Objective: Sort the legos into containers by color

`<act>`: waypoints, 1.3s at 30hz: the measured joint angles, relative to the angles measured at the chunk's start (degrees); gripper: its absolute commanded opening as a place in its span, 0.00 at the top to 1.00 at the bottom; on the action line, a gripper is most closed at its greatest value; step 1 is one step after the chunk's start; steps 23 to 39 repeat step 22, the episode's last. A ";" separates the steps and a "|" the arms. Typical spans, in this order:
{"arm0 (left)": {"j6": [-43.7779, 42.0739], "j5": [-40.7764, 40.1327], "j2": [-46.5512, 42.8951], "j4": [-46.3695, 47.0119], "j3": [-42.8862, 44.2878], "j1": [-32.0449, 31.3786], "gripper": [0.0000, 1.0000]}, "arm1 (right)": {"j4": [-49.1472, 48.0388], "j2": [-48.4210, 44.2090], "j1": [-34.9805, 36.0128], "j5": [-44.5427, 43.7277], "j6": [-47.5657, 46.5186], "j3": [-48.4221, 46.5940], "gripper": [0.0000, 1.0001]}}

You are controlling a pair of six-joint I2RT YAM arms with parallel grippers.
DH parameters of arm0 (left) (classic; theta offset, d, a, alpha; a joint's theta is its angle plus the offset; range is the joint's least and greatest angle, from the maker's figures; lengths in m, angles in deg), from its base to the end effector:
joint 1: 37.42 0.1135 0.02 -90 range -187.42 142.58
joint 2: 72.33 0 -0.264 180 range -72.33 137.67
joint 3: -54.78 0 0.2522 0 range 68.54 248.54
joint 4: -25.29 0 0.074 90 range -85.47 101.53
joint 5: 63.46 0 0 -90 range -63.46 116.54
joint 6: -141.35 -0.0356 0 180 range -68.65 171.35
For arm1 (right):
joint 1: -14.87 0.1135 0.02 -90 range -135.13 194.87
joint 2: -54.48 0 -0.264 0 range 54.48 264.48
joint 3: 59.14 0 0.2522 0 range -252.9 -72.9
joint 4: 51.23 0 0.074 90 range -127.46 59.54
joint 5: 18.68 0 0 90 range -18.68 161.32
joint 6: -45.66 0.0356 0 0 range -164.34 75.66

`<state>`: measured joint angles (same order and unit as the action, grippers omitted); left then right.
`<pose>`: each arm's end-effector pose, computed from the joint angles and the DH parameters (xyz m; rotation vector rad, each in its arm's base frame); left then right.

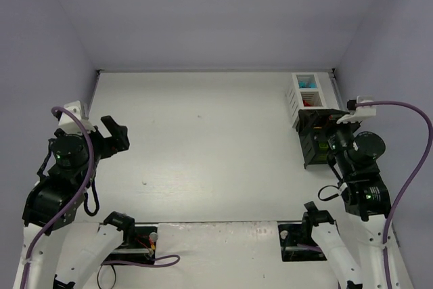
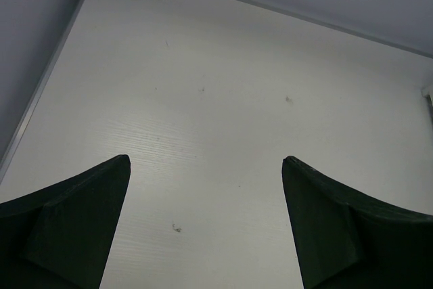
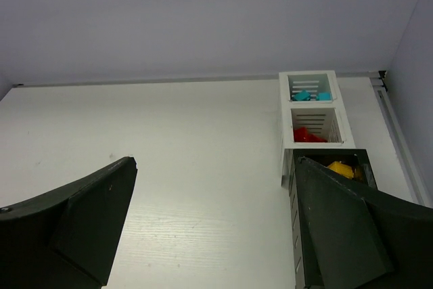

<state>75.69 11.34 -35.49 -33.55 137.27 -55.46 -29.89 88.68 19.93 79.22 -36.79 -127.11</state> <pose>0.0890 -0.0192 0.4274 -0.2878 1.7791 -0.2906 0.1171 0.0153 0.4256 -0.0870 1.3585 0.2784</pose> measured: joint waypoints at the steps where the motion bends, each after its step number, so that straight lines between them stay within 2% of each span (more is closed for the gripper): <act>1: 0.09 -0.11 0.00 -0.09 0.00 0.00 0.14 | 0.37 -0.42 0.20 -0.44 0.00 0.24 0.00; 39: 0.28 1.33 3.23 -1.05 0.52 0.00 0.14 | 1.73 0.85 0.66 -3.23 -0.04 0.22 0.00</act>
